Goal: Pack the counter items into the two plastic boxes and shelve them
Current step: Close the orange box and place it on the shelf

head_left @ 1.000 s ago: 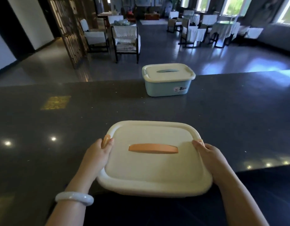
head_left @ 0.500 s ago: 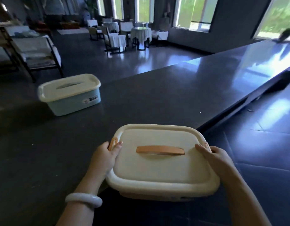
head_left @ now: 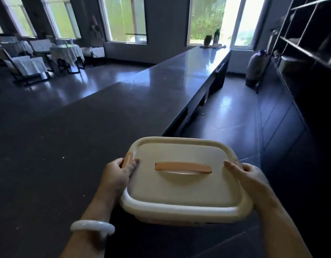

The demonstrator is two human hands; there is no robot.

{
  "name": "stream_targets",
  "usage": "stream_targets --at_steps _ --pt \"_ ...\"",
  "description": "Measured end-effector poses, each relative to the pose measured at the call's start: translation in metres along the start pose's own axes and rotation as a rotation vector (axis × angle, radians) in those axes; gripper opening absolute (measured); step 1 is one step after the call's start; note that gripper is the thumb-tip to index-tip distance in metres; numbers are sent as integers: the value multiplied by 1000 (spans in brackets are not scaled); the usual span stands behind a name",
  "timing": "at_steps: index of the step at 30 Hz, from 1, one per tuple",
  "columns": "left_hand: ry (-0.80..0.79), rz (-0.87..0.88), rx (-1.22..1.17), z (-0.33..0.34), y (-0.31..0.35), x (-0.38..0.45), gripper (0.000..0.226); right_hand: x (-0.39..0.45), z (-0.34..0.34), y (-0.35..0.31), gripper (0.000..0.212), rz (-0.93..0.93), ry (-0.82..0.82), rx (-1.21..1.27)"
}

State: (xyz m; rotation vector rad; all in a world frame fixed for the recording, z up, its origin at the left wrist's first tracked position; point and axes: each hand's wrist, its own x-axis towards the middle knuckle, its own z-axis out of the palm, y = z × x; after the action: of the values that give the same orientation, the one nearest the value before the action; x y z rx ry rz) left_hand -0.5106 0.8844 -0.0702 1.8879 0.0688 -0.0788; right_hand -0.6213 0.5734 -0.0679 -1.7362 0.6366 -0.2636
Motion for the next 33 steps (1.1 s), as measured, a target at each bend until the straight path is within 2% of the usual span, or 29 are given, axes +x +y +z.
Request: stream_targets --at_steps 7,14,22,27,33 --pt "-218 40 -25 96 26 120 30 107 -25 10 38 82 169 62" --pt "-358 149 18 197 69 284 28 238 -32 -12 37 98 334 144" --pt "-538 190 59 370 122 410 27 387 -99 -1 37 197 535 193" --pt "-551 201 36 490 155 477 32 513 -165 1 38 199 543 181" --pt "-496 187 28 585 202 558 32 658 -221 -26 40 159 511 148"
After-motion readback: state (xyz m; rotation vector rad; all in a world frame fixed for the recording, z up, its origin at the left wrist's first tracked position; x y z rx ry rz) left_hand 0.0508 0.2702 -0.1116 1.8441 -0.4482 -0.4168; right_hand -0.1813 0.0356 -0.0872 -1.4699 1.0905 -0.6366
